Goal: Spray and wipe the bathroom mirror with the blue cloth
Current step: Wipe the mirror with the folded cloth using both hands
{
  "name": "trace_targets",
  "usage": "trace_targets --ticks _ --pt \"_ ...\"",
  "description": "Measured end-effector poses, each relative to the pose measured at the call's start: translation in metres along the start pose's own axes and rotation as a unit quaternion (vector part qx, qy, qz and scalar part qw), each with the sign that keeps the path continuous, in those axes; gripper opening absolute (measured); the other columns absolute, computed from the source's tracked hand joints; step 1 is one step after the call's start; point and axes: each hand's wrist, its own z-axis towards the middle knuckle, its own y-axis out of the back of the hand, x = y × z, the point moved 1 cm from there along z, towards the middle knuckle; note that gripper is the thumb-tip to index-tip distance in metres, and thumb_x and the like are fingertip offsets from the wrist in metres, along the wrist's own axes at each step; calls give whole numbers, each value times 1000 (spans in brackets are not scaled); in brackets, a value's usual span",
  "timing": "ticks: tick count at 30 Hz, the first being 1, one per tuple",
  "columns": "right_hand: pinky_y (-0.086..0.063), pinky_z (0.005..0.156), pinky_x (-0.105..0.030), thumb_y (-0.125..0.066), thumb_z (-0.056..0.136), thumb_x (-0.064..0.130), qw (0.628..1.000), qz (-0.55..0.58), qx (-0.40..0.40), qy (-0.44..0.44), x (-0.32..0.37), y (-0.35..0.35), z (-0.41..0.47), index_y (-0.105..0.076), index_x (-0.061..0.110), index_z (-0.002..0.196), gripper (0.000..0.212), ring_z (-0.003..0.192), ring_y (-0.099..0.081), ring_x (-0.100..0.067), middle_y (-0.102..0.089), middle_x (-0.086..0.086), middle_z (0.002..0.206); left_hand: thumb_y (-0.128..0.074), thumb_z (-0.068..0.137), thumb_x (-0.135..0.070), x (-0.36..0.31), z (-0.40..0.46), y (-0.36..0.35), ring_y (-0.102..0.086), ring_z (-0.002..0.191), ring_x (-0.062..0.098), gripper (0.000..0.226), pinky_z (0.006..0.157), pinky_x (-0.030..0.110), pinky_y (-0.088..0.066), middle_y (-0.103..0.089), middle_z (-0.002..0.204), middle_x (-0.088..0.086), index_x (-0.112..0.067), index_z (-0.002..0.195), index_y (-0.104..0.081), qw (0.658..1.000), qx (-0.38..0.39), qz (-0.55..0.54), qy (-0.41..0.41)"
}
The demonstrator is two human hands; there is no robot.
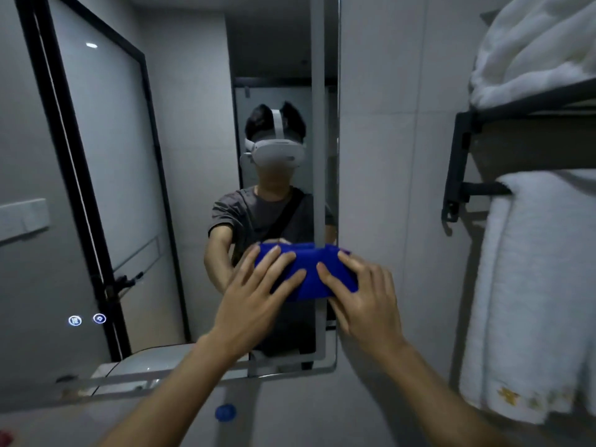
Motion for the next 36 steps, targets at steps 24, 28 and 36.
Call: trace_targets --ticks 24,28,36 --pt "-56 71 -45 -89 46 45 987 9 125 104 11 -28 -79 -63 38 114 73 105 -52 -19 -51 1 121 -85 49 -52 -38 -72 -22 -73 92 6 77 78 27 -59 -75 112 -12 -37 114 -48 952 272 -120 -78" --pt "-48 80 -46 -91 55 20 995 -4 59 81 -1 -13 -25 -60 33 122 75 107 -52 -25 -52 -6 129 -50 84 -26 0 -28 -4 -72 103 22 36 88 42 -56 -72 122 5 -25 119 -59 987 135 -57 -74" --pt "-47 90 -48 -85 64 6 997 -29 -33 57 -24 33 119 -63 21 132 73 118 -50 -34 -57 -15 137 -62 80 -11 81 95 53 -57 118 35 44 103 47 -43 -62 133 20 -11 124 -54 998 -27 7 -59"
